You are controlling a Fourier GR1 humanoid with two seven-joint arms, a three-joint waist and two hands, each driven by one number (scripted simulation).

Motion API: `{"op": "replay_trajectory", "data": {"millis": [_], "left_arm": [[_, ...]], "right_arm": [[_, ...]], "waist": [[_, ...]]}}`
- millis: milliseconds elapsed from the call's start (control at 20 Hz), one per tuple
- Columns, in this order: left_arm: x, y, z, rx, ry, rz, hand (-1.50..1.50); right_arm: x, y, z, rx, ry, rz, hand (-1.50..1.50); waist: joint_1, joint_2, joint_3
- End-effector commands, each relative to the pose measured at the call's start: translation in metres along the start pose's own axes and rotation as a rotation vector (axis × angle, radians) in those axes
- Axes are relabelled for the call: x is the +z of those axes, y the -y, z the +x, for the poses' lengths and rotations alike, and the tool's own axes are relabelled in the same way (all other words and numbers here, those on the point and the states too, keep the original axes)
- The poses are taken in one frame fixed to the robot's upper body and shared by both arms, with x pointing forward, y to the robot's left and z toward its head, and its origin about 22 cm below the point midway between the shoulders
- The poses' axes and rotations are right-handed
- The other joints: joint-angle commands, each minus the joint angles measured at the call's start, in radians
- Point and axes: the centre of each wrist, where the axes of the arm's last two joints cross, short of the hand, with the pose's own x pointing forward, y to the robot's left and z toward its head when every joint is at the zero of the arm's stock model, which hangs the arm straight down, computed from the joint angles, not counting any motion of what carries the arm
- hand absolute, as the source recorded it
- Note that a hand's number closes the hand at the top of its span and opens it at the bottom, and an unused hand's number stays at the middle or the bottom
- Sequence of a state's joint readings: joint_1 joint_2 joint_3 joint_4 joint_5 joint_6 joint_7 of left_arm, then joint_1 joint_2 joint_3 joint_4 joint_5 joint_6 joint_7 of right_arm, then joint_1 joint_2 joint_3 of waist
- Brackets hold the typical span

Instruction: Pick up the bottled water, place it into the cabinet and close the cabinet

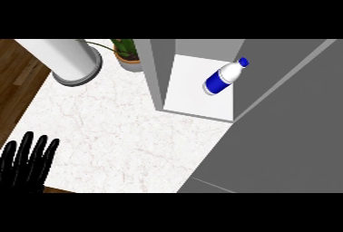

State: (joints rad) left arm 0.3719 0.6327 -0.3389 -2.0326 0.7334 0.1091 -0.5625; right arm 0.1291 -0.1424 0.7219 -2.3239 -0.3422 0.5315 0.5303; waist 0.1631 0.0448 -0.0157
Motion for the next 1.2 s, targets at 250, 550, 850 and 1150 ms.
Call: {"op": "replay_trajectory", "data": {"millis": [250,550,850,1150], "left_arm": [[0.006,-0.009,0.002,-0.014,-0.006,0.034,-1.5],[0.008,-0.01,0.004,-0.022,-0.014,0.025,-1.5],[0.0,-0.013,0.004,0.007,0.005,0.004,-1.5],[-0.001,-0.015,0.004,0.019,-0.005,-0.009,-1.5]], "right_arm": [[-0.005,0.027,-0.016,-0.187,0.074,-0.404,1.5],[0.004,0.043,-0.024,-0.22,0.095,-0.573,1.5],[-0.014,0.091,-0.027,-0.227,0.093,-0.7,1.5],[-0.059,0.145,-0.015,-0.26,0.079,-0.834,1.5]], "waist": [[-0.053,-0.011,0.005],[-0.049,-0.006,0.007],[-0.025,-0.002,0.008],[-0.009,-0.009,0.011]]}}
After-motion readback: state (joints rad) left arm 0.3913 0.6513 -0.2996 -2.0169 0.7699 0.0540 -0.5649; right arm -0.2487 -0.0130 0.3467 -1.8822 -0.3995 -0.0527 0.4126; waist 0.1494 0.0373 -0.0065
